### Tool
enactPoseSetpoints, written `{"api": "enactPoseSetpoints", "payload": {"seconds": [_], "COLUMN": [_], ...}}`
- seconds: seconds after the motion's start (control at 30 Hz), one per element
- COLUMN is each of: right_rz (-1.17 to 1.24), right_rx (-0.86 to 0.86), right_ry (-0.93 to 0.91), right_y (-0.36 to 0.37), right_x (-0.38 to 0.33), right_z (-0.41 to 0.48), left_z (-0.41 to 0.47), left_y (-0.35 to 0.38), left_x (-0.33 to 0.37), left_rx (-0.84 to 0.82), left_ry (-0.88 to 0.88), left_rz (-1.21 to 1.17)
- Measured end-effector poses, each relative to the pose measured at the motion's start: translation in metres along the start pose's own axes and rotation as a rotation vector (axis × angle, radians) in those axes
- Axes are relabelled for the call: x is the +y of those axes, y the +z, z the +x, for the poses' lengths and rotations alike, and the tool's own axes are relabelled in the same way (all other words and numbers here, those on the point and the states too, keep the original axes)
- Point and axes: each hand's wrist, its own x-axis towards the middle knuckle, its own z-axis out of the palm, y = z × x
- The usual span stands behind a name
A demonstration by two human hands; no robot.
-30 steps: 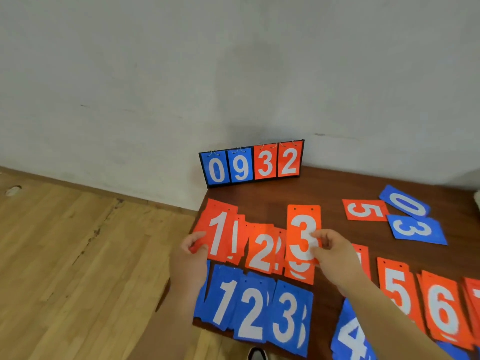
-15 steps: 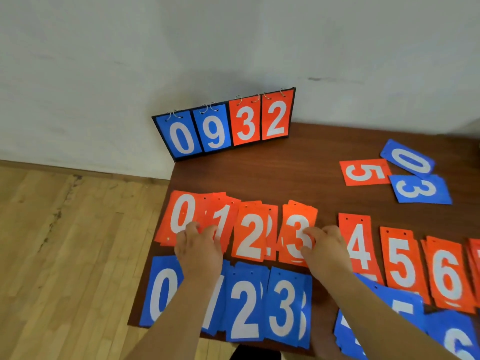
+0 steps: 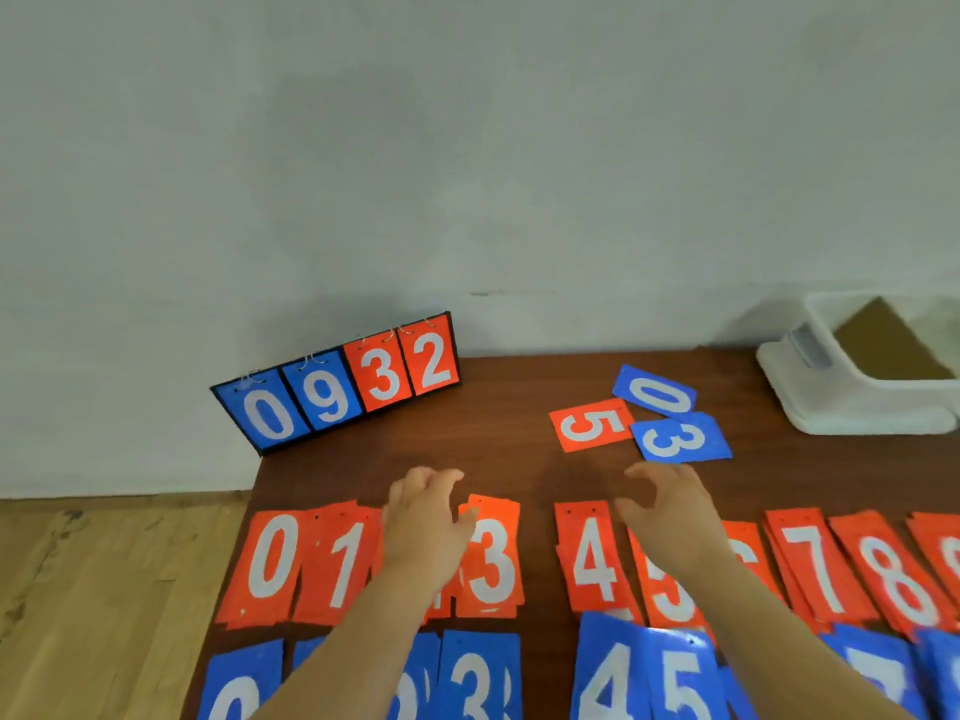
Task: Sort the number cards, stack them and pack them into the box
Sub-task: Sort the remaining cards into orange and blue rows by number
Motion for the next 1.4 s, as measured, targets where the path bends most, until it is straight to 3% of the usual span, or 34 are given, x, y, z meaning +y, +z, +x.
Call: {"api": "enactPoseSetpoints", "payload": {"seconds": [0.27, 0.47, 0.63, 0.83, 1.03, 1.27, 1.4], "right_rz": [0.093, 0.079, -0.006, 0.137, 0.369, 0.237, 0.167], "right_rx": [0.06, -0.001, 0.018, 0.044, 0.112, 0.147, 0.189], "right_ry": [0.103, 0.211, 0.249, 0.31, 0.325, 0.313, 0.329], "right_y": [-0.062, -0.054, -0.017, -0.01, -0.033, -0.053, -0.065], "right_x": [0.094, 0.143, 0.152, 0.165, 0.187, 0.2, 0.202], "right_z": [0.083, 0.169, 0.201, 0.213, 0.205, 0.188, 0.177], "left_z": [0.065, 0.133, 0.166, 0.168, 0.183, 0.185, 0.165], "left_y": [0.05, 0.104, 0.156, 0.172, 0.154, 0.141, 0.139], "left_x": [0.118, 0.161, 0.168, 0.165, 0.176, 0.182, 0.179], "left_rx": [-0.085, -0.116, -0.161, -0.002, -0.136, -0.186, -0.175], "left_ry": [0.071, 0.097, 0.107, 0.123, -0.014, -0.049, -0.024], "left_rz": [0.008, 0.03, 0.216, 0.173, 0.143, 0.211, -0.007]}}
